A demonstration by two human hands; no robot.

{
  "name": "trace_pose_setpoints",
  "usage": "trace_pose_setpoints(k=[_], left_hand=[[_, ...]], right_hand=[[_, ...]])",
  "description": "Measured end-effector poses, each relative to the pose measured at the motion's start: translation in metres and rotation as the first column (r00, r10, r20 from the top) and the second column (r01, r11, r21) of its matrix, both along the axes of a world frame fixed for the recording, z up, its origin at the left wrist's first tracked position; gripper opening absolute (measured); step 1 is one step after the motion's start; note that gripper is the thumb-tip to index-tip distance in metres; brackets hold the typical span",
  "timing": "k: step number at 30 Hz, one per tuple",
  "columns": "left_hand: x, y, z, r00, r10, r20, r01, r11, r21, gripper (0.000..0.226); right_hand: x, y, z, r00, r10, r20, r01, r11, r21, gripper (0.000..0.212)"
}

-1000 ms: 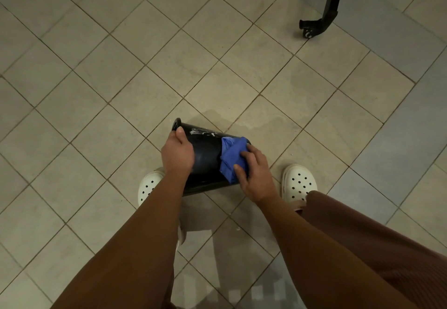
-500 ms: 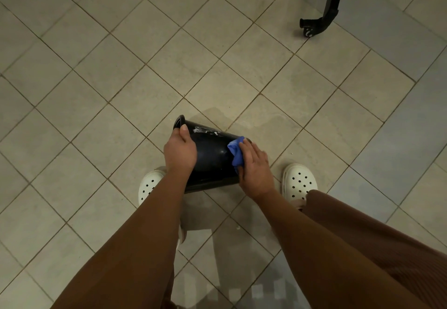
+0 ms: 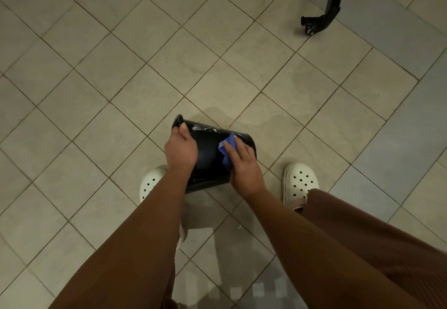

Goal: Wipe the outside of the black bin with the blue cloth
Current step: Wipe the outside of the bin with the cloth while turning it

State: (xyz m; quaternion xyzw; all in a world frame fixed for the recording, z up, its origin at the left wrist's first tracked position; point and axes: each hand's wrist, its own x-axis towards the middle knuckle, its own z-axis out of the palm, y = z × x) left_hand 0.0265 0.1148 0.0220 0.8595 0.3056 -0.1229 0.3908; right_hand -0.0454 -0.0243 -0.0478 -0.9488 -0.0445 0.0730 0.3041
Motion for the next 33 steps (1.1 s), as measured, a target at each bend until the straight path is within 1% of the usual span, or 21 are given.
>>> trace_pose_setpoints(k=[3,4,5,8,11,13,15,17,18,19,21,24,27,28,31,32,33], left_hand=[[-0.001,0.001,-0.002,1.000,0.025,0.000,-0.025,1.000,-0.001,0.047],[-0.001,0.001,-0.002,0.999,0.035,-0.002,-0.035,0.999,-0.002,0.047],[0.000,0.002,-0.002,0.999,0.045,-0.007,-0.045,0.999,-0.007,0.047],[0.001,0.000,-0.001,0.998,0.062,-0.020,-0.062,0.998,-0.008,0.048],[0.001,-0.001,0.001,0.998,0.058,0.003,-0.058,0.998,-0.010,0.047],[0.002,-0.002,0.000,0.998,0.062,0.009,-0.062,0.998,-0.027,0.047],[0.003,-0.001,-0.001,0.997,0.071,0.004,-0.070,0.997,-0.039,0.047],[0.002,-0.001,-0.002,0.997,0.071,-0.002,-0.071,0.997,-0.037,0.048],[0.002,-0.001,-0.002,0.997,0.073,-0.006,-0.073,0.997,-0.032,0.048],[0.002,0.000,-0.002,0.997,0.072,-0.010,-0.072,0.997,-0.026,0.048],[0.003,0.001,-0.003,0.998,0.057,-0.010,-0.057,0.998,-0.021,0.049],[0.002,0.000,-0.002,1.000,0.027,-0.002,-0.027,1.000,-0.007,0.049],[0.001,-0.001,0.001,0.999,0.031,0.013,-0.031,1.000,0.003,0.046],[0.001,-0.001,0.001,0.999,0.030,0.016,-0.030,1.000,0.003,0.046],[-0.001,0.001,0.000,0.998,0.060,0.020,-0.060,0.998,-0.009,0.047],[-0.001,0.002,0.000,0.997,0.081,0.018,-0.081,0.997,-0.017,0.047],[0.000,0.003,0.000,0.996,0.089,0.014,-0.089,0.996,-0.026,0.047]], right_hand=[[-0.002,-0.001,0.000,0.979,-0.172,-0.110,0.174,0.985,0.010,0.061],[-0.007,0.000,0.001,0.976,-0.181,-0.121,0.183,0.983,0.007,0.061],[-0.012,0.004,0.003,0.981,-0.155,-0.114,0.157,0.988,0.005,0.064],[-0.022,0.016,0.005,1.000,-0.013,-0.022,0.013,1.000,0.011,0.076],[-0.009,0.013,0.005,1.000,0.010,0.005,-0.010,0.999,0.043,0.074],[0.002,0.010,0.006,0.998,-0.067,0.000,0.067,0.995,0.070,0.066],[0.008,0.010,0.008,0.984,-0.168,-0.065,0.174,0.979,0.101,0.058],[0.005,0.011,0.007,0.957,-0.254,-0.142,0.268,0.959,0.088,0.056],[0.001,0.012,0.006,0.952,-0.267,-0.147,0.278,0.959,0.062,0.057],[-0.006,0.014,0.006,0.959,-0.250,-0.130,0.258,0.965,0.043,0.059],[-0.017,0.024,0.006,0.983,-0.164,-0.076,0.167,0.986,0.025,0.064],[-0.014,0.031,0.008,0.995,-0.088,-0.041,0.090,0.995,0.039,0.068],[0.008,0.022,0.007,0.997,-0.043,-0.063,0.043,0.999,0.001,0.071],[0.013,0.017,0.004,0.992,-0.074,-0.102,0.073,0.997,-0.015,0.072],[0.013,-0.003,-0.003,0.931,-0.278,-0.234,0.277,0.960,-0.038,0.066],[0.008,-0.008,-0.004,0.917,-0.313,-0.246,0.313,0.949,-0.043,0.064],[0.003,-0.008,-0.003,0.921,-0.312,-0.232,0.310,0.950,-0.045,0.062]])
